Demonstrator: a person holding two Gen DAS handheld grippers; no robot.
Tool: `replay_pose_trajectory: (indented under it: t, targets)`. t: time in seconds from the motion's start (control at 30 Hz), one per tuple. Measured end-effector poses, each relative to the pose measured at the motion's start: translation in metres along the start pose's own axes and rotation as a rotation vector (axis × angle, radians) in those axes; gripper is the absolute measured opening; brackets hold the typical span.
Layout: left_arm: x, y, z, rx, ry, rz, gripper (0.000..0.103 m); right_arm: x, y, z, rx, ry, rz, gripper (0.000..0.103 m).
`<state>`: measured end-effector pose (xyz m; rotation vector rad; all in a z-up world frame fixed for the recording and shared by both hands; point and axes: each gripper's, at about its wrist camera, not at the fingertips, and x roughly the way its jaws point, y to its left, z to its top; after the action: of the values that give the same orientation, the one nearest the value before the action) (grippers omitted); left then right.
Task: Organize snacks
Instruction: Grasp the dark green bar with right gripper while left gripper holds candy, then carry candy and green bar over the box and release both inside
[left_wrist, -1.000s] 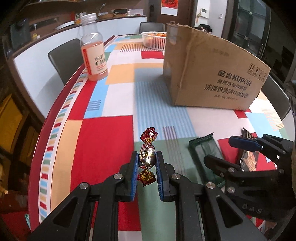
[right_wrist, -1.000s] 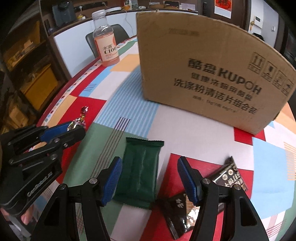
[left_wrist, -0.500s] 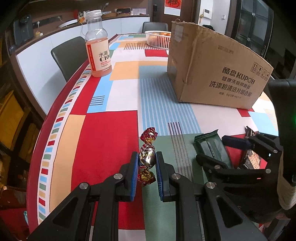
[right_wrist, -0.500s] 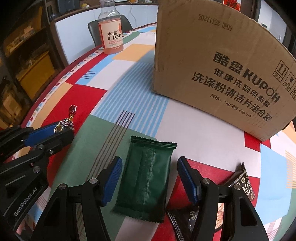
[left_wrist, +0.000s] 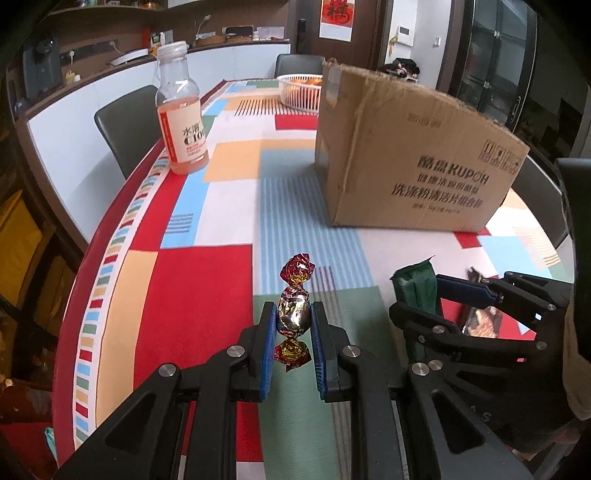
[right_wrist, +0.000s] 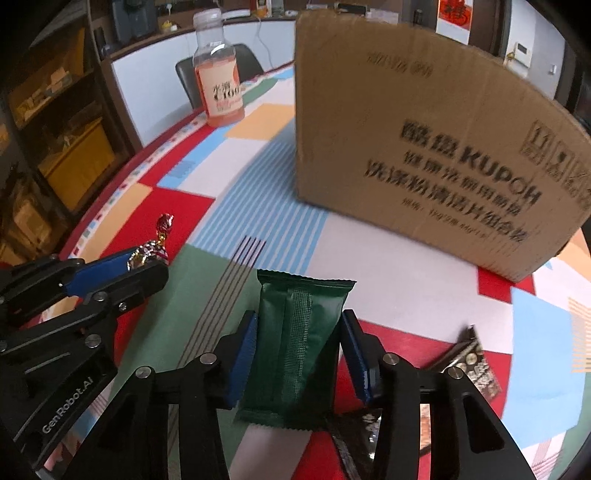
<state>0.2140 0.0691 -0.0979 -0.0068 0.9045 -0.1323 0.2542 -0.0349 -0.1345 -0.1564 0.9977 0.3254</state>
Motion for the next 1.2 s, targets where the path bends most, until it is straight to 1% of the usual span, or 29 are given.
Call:
replay_pose_trajectory:
  t: [0.27,0.63,0.9,1.2]
  targets:
    - [-0.021,-0.011,0.018,0.010,-0.066,-0.019,0.019,-0.033,-0.016,0.007,0.041,-0.096,-0.005,0.045]
    - [-0.041,-0.032,0.048,0.047,-0.151,-0.041,0.019,-0.069,-0.037,0.018,0.088,-0.199,-0.006,0.045]
    - [-0.056,-0.051,0.077,0.081,-0.223,-0.056,0.019,-0.100,-0.057,0.033,0.113,-0.293,-0.028,0.045]
    - [-0.065,-0.071,0.110,0.101,-0.270,-0.087,0.019,-0.129,-0.081,0.052,0.137,-0.390,-0.059,0.045]
